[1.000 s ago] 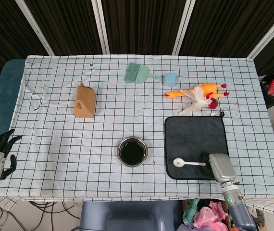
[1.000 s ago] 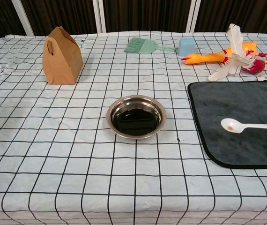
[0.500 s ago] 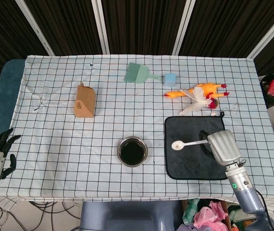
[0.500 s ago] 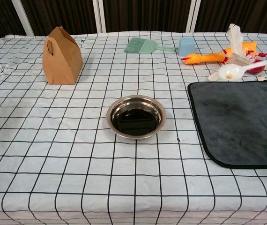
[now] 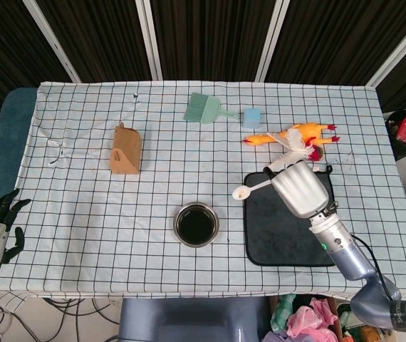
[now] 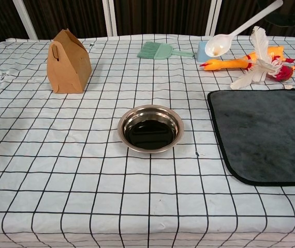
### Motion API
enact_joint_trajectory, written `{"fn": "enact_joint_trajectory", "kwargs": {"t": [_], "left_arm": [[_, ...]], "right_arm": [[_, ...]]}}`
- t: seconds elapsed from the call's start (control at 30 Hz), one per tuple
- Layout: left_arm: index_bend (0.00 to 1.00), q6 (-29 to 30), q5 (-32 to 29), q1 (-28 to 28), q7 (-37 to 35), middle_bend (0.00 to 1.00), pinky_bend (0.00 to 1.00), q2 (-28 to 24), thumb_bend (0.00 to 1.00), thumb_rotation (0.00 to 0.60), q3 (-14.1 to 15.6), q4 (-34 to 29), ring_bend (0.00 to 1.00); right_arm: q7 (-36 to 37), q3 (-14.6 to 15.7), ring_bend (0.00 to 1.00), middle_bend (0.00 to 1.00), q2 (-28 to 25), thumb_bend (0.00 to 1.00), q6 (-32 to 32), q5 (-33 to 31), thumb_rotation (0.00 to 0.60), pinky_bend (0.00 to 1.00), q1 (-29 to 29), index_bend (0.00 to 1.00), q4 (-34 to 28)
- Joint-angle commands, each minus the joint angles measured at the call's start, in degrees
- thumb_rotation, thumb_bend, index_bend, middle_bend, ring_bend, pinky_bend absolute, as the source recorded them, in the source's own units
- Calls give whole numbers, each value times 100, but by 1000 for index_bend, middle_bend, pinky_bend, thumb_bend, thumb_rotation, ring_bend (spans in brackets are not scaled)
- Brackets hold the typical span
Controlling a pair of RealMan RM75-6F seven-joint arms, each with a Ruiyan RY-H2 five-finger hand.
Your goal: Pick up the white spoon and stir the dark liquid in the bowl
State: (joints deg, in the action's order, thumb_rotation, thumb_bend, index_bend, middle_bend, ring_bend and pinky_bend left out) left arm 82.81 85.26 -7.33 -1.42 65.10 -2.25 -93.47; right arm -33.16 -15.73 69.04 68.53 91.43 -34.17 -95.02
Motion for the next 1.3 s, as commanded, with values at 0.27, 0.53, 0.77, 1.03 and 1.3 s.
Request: {"fn": "enact_joint_trajectory", "kwargs": {"t": [0.27, 0.53, 0.77, 1.03, 1.3], "left_arm": [[167, -41, -99, -7, 21, 0, 0, 21, 727, 600, -43, -21, 0], [167, -67, -105, -13, -21, 0, 0, 4, 727, 600, -43, -22, 0], [167, -72, -112, -14, -58, 0, 0, -10, 727, 600, -48, -40, 0], [167, -74, -78, -17, -84, 0, 0, -19, 726, 600, -36, -26, 0], [167, -60, -54, -16, -94, 0, 0, -20, 727, 600, -33, -17, 0]], "right_arm": [[-850, 134, 1000, 994, 730, 387, 305, 632, 600, 1000, -327, 618, 490], [-1186, 341, 1000, 995, 1086, 387, 121, 679, 600, 1000, -444, 626, 479], [-1373, 450, 1000, 995, 1637, 386, 222, 710, 600, 1000, -473, 639, 711], [-1356, 559, 1000, 995, 2057, 387, 252, 745, 600, 1000, -529, 651, 1038], [-1233, 539, 1000, 995, 2400, 387, 348, 615, 600, 1000, -516, 652, 1374]]}}
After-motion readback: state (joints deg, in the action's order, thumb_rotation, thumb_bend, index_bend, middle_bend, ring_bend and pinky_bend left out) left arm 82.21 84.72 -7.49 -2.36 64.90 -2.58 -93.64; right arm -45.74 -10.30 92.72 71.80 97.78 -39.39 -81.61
